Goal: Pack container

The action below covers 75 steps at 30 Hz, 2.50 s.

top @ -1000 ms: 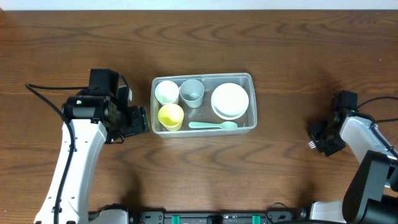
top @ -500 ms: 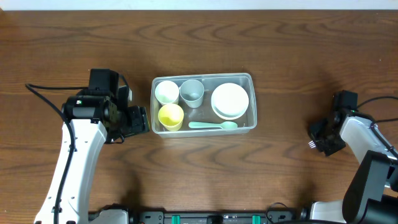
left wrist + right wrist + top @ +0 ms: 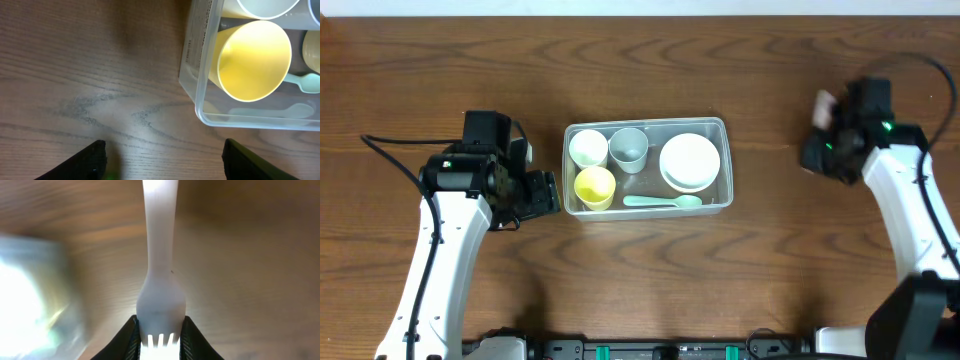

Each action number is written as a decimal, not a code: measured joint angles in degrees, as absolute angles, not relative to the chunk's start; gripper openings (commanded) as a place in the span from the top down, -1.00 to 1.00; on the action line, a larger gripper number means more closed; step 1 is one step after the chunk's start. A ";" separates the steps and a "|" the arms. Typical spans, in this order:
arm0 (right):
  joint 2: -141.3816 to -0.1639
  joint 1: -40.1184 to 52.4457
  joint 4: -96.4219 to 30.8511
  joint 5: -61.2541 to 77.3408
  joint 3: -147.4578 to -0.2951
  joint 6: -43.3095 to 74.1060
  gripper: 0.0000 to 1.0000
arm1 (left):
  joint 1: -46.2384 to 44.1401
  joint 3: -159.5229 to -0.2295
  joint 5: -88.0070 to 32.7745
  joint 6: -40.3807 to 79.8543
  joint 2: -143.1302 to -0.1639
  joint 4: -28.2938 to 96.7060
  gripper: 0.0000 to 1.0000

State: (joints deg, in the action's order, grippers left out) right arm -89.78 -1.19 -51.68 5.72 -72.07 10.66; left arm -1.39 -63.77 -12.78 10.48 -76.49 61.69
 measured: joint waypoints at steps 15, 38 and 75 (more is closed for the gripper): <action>-88.84 32.27 -58.98 8.84 -80.09 -41.52 0.97 | -1.39 -63.77 -12.69 10.50 -76.49 61.52 -0.49; -98.98 34.30 -57.39 6.13 -80.07 -50.94 -0.09 | -1.39 -63.77 0.03 9.15 -76.49 61.10 -0.50; -74.52 6.66 -50.06 -3.73 -79.64 11.14 -0.98 | -2.37 -70.37 0.40 3.16 -55.05 59.31 -0.96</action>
